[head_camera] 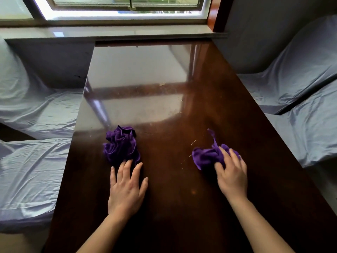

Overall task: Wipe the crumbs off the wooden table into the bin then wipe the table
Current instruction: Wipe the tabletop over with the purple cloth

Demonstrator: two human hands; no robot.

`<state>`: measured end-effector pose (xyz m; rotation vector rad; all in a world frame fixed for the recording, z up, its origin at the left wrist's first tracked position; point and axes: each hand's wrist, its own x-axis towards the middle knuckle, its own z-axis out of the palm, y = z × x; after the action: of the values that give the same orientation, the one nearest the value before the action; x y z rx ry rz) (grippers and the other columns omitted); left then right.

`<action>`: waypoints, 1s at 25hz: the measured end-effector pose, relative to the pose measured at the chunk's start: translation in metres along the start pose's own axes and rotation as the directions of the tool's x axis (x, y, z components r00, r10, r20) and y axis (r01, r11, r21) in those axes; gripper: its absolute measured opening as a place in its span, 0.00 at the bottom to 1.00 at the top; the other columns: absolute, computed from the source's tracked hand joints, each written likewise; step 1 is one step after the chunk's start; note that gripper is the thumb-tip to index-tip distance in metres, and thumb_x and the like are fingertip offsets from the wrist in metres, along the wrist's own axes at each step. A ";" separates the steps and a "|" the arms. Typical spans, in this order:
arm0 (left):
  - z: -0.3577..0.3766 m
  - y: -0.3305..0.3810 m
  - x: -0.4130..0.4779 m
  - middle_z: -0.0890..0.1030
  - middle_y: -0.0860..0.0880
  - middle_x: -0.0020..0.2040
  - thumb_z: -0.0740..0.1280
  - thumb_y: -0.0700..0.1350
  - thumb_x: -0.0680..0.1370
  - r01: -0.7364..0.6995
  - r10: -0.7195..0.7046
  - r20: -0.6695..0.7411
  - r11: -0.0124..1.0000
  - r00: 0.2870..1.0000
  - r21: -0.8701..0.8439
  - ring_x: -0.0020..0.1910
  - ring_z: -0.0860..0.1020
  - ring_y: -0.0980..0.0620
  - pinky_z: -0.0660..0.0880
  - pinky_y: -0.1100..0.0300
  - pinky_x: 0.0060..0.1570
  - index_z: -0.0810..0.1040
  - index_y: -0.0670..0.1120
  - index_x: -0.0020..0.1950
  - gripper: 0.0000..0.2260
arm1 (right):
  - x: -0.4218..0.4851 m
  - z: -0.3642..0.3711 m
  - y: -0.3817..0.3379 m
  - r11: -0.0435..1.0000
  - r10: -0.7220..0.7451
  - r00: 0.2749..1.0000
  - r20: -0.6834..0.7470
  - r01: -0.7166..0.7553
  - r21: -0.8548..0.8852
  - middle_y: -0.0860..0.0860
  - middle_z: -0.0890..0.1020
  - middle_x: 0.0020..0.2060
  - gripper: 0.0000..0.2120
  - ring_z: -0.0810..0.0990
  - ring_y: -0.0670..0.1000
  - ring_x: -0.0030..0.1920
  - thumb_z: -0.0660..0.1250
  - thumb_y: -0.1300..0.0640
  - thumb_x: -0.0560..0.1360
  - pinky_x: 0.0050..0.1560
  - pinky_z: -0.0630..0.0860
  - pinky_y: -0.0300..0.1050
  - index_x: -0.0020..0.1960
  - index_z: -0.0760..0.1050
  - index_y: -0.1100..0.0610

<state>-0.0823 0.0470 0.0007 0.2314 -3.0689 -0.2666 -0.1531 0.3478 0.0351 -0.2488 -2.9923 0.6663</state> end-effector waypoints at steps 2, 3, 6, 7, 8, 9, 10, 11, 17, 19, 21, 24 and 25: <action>0.000 -0.001 0.000 0.67 0.43 0.73 0.51 0.62 0.76 -0.001 0.001 0.006 1.000 1.000 0.015 0.75 0.61 0.43 0.51 0.39 0.75 0.68 0.52 0.72 0.27 | 0.009 0.011 -0.024 0.999 -0.035 0.998 0.044 0.035 -0.003 0.54 0.67 0.75 0.20 0.59 0.63 0.76 0.65 0.47 0.77 0.77 0.50 0.56 0.69 0.73 0.44; 0.000 -0.002 0.000 0.67 0.43 0.73 0.52 0.62 0.76 0.000 0.000 0.007 1.000 1.000 0.015 0.75 0.61 0.43 0.51 0.39 0.75 0.68 0.51 0.72 0.27 | 0.005 0.016 -0.033 0.997 -0.075 0.994 0.075 0.077 -0.023 0.50 0.67 0.75 0.19 0.58 0.63 0.76 0.65 0.45 0.76 0.77 0.49 0.56 0.67 0.75 0.41; -0.001 -0.001 0.000 0.67 0.44 0.73 0.52 0.62 0.76 0.002 -0.002 0.015 1.000 1.000 0.015 0.74 0.61 0.43 0.51 0.40 0.75 0.68 0.51 0.72 0.28 | -0.037 0.021 -0.046 0.951 -0.299 0.949 0.102 0.306 -0.055 0.46 0.77 0.67 0.13 0.63 0.66 0.73 0.70 0.45 0.70 0.72 0.61 0.63 0.55 0.79 0.43; -0.001 -0.001 0.000 0.67 0.44 0.73 0.52 0.62 0.76 0.002 -0.003 0.018 1.000 1.000 0.017 0.74 0.62 0.43 0.51 0.40 0.75 0.68 0.51 0.72 0.28 | -0.054 0.021 -0.047 0.916 -0.393 0.914 0.097 0.399 -0.048 0.45 0.79 0.63 0.11 0.68 0.65 0.69 0.71 0.46 0.68 0.67 0.67 0.62 0.51 0.78 0.44; -0.001 -0.001 -0.001 0.68 0.43 0.73 0.52 0.62 0.76 0.002 -0.002 0.020 1.000 1.000 0.018 0.74 0.62 0.43 0.52 0.39 0.75 0.69 0.51 0.71 0.28 | -0.069 0.020 -0.045 0.869 -0.489 0.867 0.101 0.493 -0.025 0.44 0.81 0.59 0.11 0.72 0.63 0.65 0.70 0.47 0.67 0.62 0.71 0.60 0.48 0.77 0.46; -0.001 0.000 -0.001 0.68 0.43 0.72 0.52 0.62 0.76 -0.001 0.000 0.020 1.000 1.000 0.019 0.74 0.63 0.43 0.53 0.39 0.74 0.69 0.51 0.71 0.28 | -0.080 0.017 -0.043 0.818 -0.573 0.812 0.116 0.575 0.012 0.43 0.81 0.55 0.10 0.75 0.60 0.61 0.70 0.47 0.66 0.57 0.74 0.57 0.46 0.75 0.47; -0.002 0.000 -0.001 0.69 0.43 0.72 0.52 0.62 0.76 -0.004 0.003 0.020 1.000 1.000 0.021 0.73 0.63 0.42 0.54 0.38 0.74 0.70 0.50 0.71 0.28 | -0.085 0.015 -0.039 0.776 -0.630 0.766 0.127 0.628 0.055 0.43 0.81 0.51 0.10 0.77 0.58 0.56 0.70 0.48 0.65 0.52 0.75 0.54 0.44 0.74 0.48; -0.002 0.000 -0.001 0.69 0.43 0.72 0.52 0.62 0.75 -0.006 0.005 0.020 1.000 1.000 0.021 0.73 0.63 0.42 0.54 0.38 0.74 0.70 0.50 0.71 0.28 | -0.082 0.009 -0.035 0.758 -0.652 0.750 0.111 0.643 0.108 0.43 0.81 0.48 0.10 0.78 0.56 0.51 0.71 0.50 0.63 0.47 0.75 0.52 0.42 0.73 0.49; -0.001 0.001 -0.001 0.69 0.43 0.72 0.53 0.61 0.76 -0.008 0.007 0.015 1.000 1.000 0.027 0.74 0.63 0.43 0.54 0.39 0.74 0.70 0.50 0.71 0.27 | 0.032 -0.023 -0.023 0.902 -0.030 0.970 -0.241 0.130 0.411 0.50 0.81 0.47 0.13 0.78 0.59 0.47 0.72 0.59 0.67 0.49 0.73 0.51 0.51 0.76 0.53; -0.002 0.001 -0.001 0.68 0.43 0.72 0.53 0.61 0.76 -0.003 0.003 0.011 1.000 1.000 0.025 0.74 0.62 0.43 0.53 0.39 0.74 0.69 0.50 0.71 0.27 | 0.069 -0.016 -0.026 0.941 0.033 0.990 -0.135 0.015 0.339 0.54 0.82 0.57 0.16 0.76 0.62 0.56 0.71 0.53 0.73 0.56 0.72 0.51 0.60 0.76 0.52; -0.003 0.001 0.000 0.68 0.44 0.72 0.53 0.61 0.76 0.002 -0.002 0.013 1.000 1.000 0.030 0.74 0.62 0.44 0.52 0.40 0.75 0.69 0.51 0.71 0.27 | 0.081 0.002 -0.034 0.995 -0.041 0.999 -0.026 0.043 0.092 0.51 0.81 0.61 0.18 0.74 0.62 0.59 0.69 0.46 0.74 0.58 0.71 0.52 0.62 0.78 0.48; -0.003 0.000 0.000 0.67 0.44 0.73 0.53 0.62 0.76 0.007 -0.008 0.019 0.999 1.000 0.037 0.74 0.61 0.44 0.51 0.40 0.75 0.68 0.52 0.72 0.27 | 0.047 0.028 -0.053 0.957 -0.279 0.960 0.015 0.279 -0.075 0.43 0.81 0.61 0.14 0.75 0.59 0.54 0.72 0.45 0.71 0.52 0.71 0.52 0.55 0.82 0.44; -0.003 -0.001 0.000 0.67 0.44 0.73 0.53 0.62 0.76 0.011 -0.011 0.021 0.999 1.000 0.039 0.74 0.61 0.44 0.51 0.41 0.75 0.68 0.52 0.72 0.27 | 0.030 0.033 -0.056 0.937 -0.345 0.939 0.004 0.344 -0.061 0.43 0.82 0.59 0.12 0.76 0.58 0.51 0.73 0.46 0.69 0.49 0.71 0.51 0.53 0.82 0.44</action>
<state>-0.0818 0.0461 0.0036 0.2489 -3.0968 -0.2120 -0.1943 0.2888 0.0301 0.2670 -2.9388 0.5342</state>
